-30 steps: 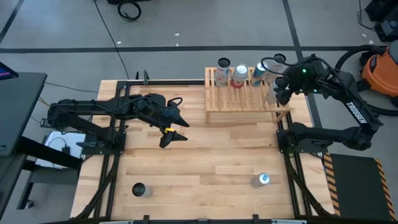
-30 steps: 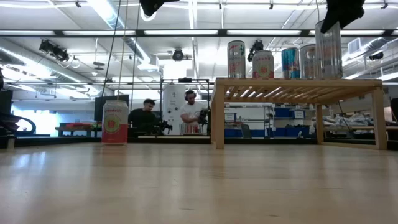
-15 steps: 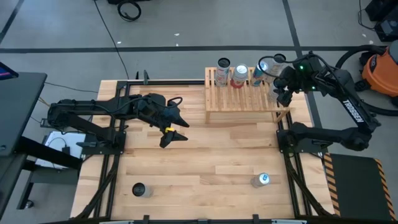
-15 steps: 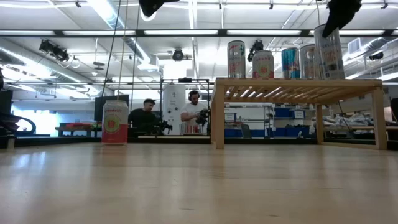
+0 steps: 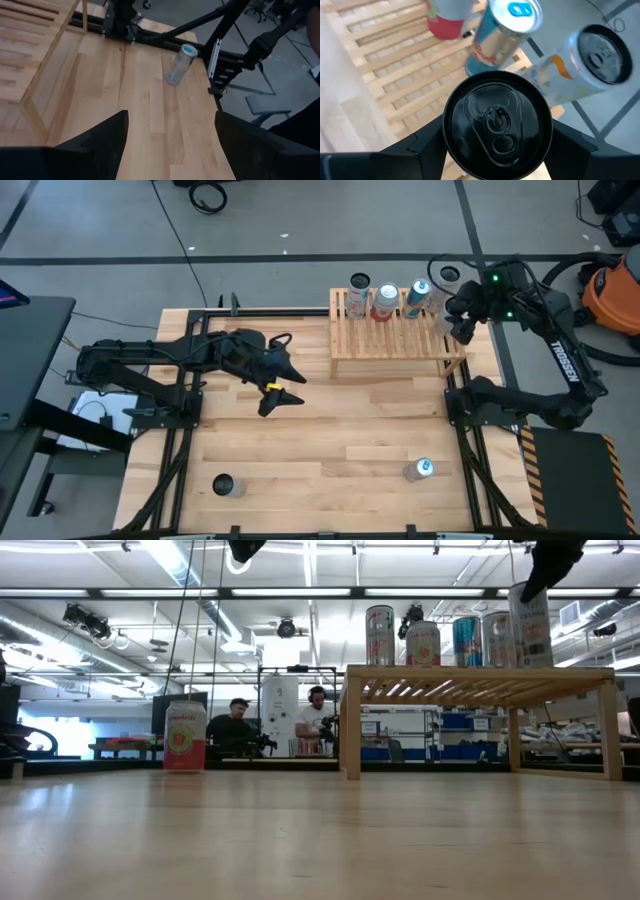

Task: Place canned beverage on shelf
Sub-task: Put the top white-yellow soda can on the shelf aligned with the other white-yellow soda can

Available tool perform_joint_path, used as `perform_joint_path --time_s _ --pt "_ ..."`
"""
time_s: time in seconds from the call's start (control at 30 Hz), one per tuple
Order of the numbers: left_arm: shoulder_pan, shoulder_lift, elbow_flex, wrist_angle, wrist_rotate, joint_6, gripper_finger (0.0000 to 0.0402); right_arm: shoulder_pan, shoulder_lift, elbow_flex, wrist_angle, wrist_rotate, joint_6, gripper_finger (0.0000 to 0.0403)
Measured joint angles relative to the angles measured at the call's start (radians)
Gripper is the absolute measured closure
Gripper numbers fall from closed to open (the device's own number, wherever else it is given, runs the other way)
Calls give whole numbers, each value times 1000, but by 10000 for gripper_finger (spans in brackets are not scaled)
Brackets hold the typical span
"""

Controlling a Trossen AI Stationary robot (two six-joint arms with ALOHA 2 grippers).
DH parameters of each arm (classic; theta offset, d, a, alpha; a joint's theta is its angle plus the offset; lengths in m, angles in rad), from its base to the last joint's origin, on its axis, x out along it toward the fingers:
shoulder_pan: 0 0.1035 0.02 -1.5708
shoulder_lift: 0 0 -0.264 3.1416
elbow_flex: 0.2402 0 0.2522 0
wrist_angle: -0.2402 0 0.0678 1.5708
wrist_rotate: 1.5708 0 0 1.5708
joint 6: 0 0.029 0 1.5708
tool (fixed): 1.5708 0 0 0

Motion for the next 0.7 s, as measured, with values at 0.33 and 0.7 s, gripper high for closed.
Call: perform_joint_path --time_s 0.33,0.7 --pt "0 0 0 41 0 -33 102 -67 13 0 -4 -127 3 132" --pt "-2 0 0 0 1 -31 102 -101 16 -53 63 -89 64 123"
